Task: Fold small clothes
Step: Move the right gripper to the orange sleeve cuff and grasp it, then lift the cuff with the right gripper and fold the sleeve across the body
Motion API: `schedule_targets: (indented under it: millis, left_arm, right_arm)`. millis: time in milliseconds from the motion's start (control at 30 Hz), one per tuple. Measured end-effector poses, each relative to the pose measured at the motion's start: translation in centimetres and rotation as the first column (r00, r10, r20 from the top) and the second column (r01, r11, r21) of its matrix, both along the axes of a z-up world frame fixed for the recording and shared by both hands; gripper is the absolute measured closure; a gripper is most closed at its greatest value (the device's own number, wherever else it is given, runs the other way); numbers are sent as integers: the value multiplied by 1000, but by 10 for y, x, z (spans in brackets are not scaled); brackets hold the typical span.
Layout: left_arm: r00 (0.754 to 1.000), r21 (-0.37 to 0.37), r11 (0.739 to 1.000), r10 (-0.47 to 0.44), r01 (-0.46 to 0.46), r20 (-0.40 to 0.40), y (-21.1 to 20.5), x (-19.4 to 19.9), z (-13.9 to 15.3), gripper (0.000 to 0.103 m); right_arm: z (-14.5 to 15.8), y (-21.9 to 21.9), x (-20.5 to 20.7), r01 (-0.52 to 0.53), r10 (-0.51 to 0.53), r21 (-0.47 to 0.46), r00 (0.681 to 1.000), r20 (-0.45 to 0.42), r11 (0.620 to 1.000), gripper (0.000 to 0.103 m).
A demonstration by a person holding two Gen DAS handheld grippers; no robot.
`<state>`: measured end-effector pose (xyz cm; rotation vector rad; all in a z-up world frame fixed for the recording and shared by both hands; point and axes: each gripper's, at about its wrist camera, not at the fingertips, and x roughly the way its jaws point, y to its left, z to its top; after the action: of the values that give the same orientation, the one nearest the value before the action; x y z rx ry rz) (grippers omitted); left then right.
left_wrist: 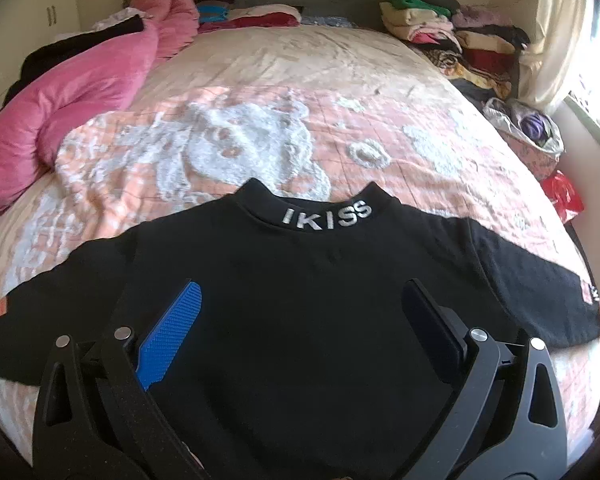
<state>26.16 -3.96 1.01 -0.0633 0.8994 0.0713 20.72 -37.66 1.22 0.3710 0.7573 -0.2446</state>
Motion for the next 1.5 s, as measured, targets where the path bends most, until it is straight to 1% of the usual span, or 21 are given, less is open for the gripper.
schedule_targets:
  millis: [133,233,333,433,533,633,767,833,867,900,933,1000,1033,1133,1300,1400,1500]
  left_arm:
    - [1000,20,999,-27,27,-5,-5,4,-15,9]
    - [998,17,999,-52,52,-19,-8,5,-27,9]
    - [998,28,998,-58,59,-35,-9,7,-38,9]
    - [997,43,997,-61,63,-43,-9,6,-45,9]
    - [997,57,996,-66,68,-38,-6,5,-48,9]
    - [999,105,993,-43,46,-27,1,5,-48,9]
    - [1000,99,995,-18,20,-21,13,6,-46,9]
    - [1000,93,996,-3,4,-13,19,6,-44,9]
    - [1000,94,996,6,-5,-8,22,6,-43,9]
    - [1000,95,995,14,-13,-5,25,5,-42,9]
    - [1000,89,996,21,-20,-3,29,5,-41,9]
    - [1000,81,996,29,-29,1,34,4,-39,9]
    - [999,72,997,33,-33,3,37,3,-37,9]
    - [999,46,998,36,-37,11,43,-1,-30,9]
    - [999,9,999,34,-35,40,52,-9,-18,9]
    - [999,-33,999,25,-24,45,58,-12,-13,9]
    - [999,-105,994,8,-2,53,65,-15,-9,9]
  right_arm:
    - [-15,-28,4,67,-66,27,997,-38,997,4]
    - [-28,-46,3,122,-118,65,991,-61,990,4]
    - [-48,-70,2,219,-207,117,972,-108,969,4]
    - [-70,-92,-3,305,-279,170,947,-159,937,4]
    - [-83,-101,-2,323,-294,173,940,-174,930,4]
    - [-90,-107,2,331,-304,174,938,-168,927,4]
    - [-93,-112,12,341,-317,172,936,-153,924,5]
    - [-94,-116,16,351,-331,173,934,-132,920,16]
    - [-94,-118,17,358,-340,170,932,-128,918,27]
    - [-94,-120,18,363,-347,170,930,-119,916,42]
    - [-94,-122,18,365,-352,180,930,-103,913,51]
    - [-93,-127,16,350,-343,220,937,-73,911,83]
    - [-91,-127,15,337,-332,230,941,-60,913,87]
    - [-74,-118,12,267,-279,228,960,20,936,88]
    - [-37,-91,11,152,-181,210,975,127,966,88]
    - [-14,-68,14,81,-108,166,980,164,983,88]
    - [6,-44,14,26,-49,119,979,197,993,88]
